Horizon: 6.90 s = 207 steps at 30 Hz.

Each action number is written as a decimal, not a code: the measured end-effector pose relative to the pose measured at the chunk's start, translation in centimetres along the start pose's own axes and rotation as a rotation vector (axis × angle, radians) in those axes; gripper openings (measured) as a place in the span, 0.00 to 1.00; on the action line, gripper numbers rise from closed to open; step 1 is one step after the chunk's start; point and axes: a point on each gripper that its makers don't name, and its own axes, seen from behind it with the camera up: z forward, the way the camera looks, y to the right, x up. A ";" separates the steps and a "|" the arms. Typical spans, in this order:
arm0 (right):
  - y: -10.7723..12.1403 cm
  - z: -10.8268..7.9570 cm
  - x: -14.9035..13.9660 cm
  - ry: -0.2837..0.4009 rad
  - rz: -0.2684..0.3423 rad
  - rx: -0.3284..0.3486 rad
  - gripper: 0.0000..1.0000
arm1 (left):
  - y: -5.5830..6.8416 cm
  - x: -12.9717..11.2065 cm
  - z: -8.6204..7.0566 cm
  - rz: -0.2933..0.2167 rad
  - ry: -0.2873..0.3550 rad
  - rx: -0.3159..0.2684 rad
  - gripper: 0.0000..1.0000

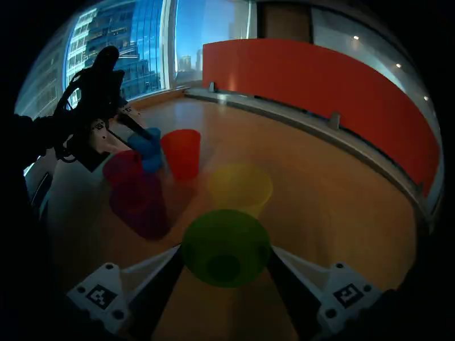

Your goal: Pour water

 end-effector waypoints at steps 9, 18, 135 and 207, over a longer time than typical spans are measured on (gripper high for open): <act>-0.8 -0.5 0.6 0.017 0.006 0.014 0.90 | -0.3 0.4 -0.4 -0.009 0.019 0.007 0.85; -0.7 -1.7 2.2 0.055 0.014 -0.002 0.90 | 0.2 1.7 -2.2 -0.006 0.061 0.014 0.85; -11.8 -6.9 19.7 0.542 -0.083 0.152 0.90 | 4.8 20.6 -19.7 0.344 0.520 0.224 0.85; -16.2 -4.0 23.2 0.566 -0.124 0.278 0.90 | 9.7 26.3 -21.4 0.958 0.465 0.458 0.85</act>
